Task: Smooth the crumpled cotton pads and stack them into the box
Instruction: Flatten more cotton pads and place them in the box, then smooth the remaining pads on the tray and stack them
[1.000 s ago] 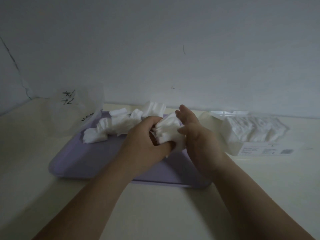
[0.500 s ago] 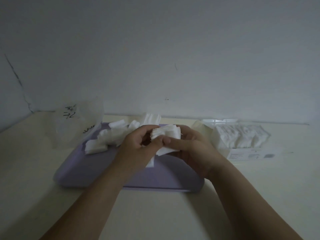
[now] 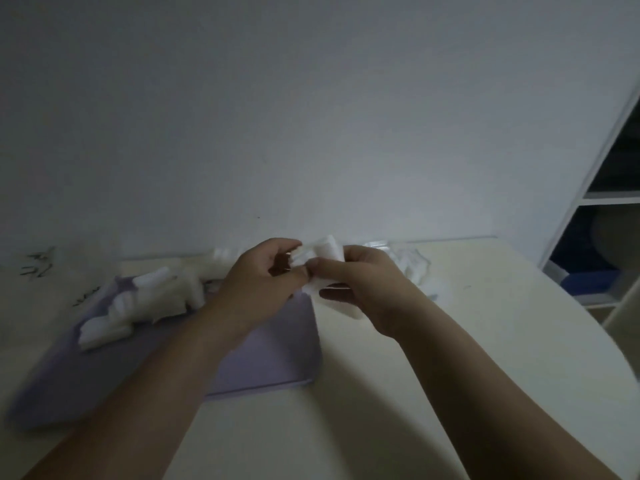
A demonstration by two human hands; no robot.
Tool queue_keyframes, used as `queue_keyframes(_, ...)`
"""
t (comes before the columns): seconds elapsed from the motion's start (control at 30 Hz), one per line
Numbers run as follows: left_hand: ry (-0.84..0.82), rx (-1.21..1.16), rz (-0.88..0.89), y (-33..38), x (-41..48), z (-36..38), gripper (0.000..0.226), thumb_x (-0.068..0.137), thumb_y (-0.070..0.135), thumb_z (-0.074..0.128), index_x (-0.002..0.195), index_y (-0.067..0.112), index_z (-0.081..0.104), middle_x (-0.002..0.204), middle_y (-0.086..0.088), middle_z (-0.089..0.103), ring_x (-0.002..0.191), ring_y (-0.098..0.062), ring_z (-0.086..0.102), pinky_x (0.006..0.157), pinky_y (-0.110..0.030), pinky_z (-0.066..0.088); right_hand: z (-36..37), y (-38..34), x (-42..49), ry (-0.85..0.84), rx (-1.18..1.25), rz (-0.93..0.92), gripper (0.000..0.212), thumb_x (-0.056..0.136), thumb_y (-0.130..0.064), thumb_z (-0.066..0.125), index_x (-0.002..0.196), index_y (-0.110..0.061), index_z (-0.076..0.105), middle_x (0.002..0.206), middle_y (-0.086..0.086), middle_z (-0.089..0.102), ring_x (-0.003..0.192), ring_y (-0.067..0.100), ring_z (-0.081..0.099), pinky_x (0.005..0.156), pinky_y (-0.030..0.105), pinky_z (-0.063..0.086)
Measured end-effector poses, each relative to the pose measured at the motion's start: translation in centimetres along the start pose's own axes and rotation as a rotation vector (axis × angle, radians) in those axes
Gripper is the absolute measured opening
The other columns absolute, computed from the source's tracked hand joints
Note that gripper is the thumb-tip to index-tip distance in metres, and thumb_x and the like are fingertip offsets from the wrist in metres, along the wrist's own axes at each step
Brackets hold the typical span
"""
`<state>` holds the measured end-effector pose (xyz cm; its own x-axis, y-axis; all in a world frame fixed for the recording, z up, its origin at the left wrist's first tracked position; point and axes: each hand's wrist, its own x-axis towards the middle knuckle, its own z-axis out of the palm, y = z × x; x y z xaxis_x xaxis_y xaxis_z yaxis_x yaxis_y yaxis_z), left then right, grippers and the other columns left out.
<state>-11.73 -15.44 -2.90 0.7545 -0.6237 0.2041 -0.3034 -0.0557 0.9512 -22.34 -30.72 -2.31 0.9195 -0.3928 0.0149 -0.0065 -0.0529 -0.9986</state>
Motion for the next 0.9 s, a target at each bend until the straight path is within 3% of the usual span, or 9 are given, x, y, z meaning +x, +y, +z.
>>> queue_keyframes(0.1,-0.037,0.021,0.017,0.5,1.5,3.5,0.020,0.096,0.011,0.068,0.111,0.024,0.070,0.101,0.002,0.078,0.092,-0.015,0.072,0.081,-0.032,0.058,-3.7,-0.3,-0.5,0.171,-0.076,-0.021,0.033,0.082,-0.028,0.083,0.105,-0.006,0.076,0.101,0.012,0.080,0.101,0.029,0.077,0.095,0.048,0.061)
queue_keyframes(0.17,-0.041,0.101,0.046,0.2,2.3,5.4,0.021,0.096,0.009,0.066,0.110,0.024,0.069,0.105,0.006,0.076,0.095,-0.008,0.071,0.086,-0.022,0.055,-6.0,-0.5,-0.3,0.270,-0.255,-0.048,0.036,0.074,-0.034,0.085,0.090,-0.004,0.074,0.083,0.009,0.077,0.080,0.024,0.076,0.075,0.045,0.061)
queue_keyframes(0.23,-0.062,0.226,0.092,-0.3,3.0,6.6,0.025,0.095,0.011,0.066,0.114,0.026,0.069,0.108,0.009,0.074,0.098,0.002,0.068,0.088,-0.017,0.053,-7.7,-0.8,0.0,0.309,-0.416,-0.022,0.033,0.077,-0.033,0.081,0.073,-0.005,0.064,0.064,0.002,0.060,0.055,0.013,0.057,0.053,0.030,0.045)
queue_keyframes(0.3,-0.097,0.348,0.129,-0.7,3.4,7.5,0.024,0.093,0.016,0.066,0.113,0.027,0.073,0.105,0.014,0.075,0.099,0.004,0.067,0.089,-0.018,0.052,-8.7,-0.8,0.6,0.291,-0.514,0.038,0.032,0.088,-0.034,0.070,0.071,-0.009,0.059,0.060,-0.001,0.051,0.047,0.008,0.046,0.047,0.022,0.035)
queue_keyframes(0.47,-0.131,0.456,0.141,-1.6,3.7,8.3,0.015,0.091,0.017,0.069,0.101,0.026,0.076,0.096,0.016,0.075,0.090,0.007,0.066,0.074,-0.004,0.043,-9.2,0.1,2.6,0.149,-0.662,0.145,0.046,0.093,-0.053,0.059,0.073,-0.012,0.062,0.064,-0.004,0.048,0.057,0.015,0.046,0.058,0.027,0.037)
queue_keyframes(0.63,-0.065,0.416,0.104,-2.6,4.4,8.5,0.009,0.083,0.019,0.077,0.088,0.026,0.074,0.093,0.014,0.075,0.096,-0.002,0.067,0.085,-0.024,0.054,-9.4,0.6,4.1,0.165,-0.703,0.162,0.045,0.081,-0.045,0.071,0.072,-0.001,0.066,0.064,0.001,0.054,0.060,0.020,0.052,0.060,0.030,0.041)
queue_keyframes(0.7,-0.067,0.399,0.100,-2.7,4.6,8.4,0.009,0.080,0.020,0.079,0.084,0.026,0.074,0.091,0.014,0.075,0.095,-0.005,0.068,0.086,-0.028,0.056,-9.1,0.5,3.9,0.208,-0.825,0.123,0.032,0.079,-0.031,0.079,0.065,-0.010,0.060,0.059,-0.002,0.054,0.056,0.016,0.052,0.053,0.022,0.037)
queue_keyframes(0.77,-0.075,0.384,0.100,-3.0,4.8,8.3,0.010,0.079,0.021,0.080,0.083,0.027,0.074,0.091,0.015,0.075,0.095,-0.005,0.069,0.086,-0.030,0.057,-8.3,0.7,3.6,0.245,-0.964,0.081,0.032,0.074,-0.025,0.084,0.068,-0.019,0.053,0.066,-0.004,0.054,0.064,0.018,0.055,0.051,0.024,0.035)
queue_keyframes(0.9,-0.073,0.378,0.106,-3.3,4.8,8.3,0.011,0.081,0.022,0.080,0.083,0.030,0.073,0.092,0.016,0.075,0.095,-0.002,0.068,0.085,-0.027,0.056,-6.5,0.1,3.0,0.255,-1.086,0.120,0.049,0.069,-0.040,0.087,0.062,-0.029,0.040,0.070,-0.006,0.053,0.073,0.020,0.057,0.058,0.026,0.039)
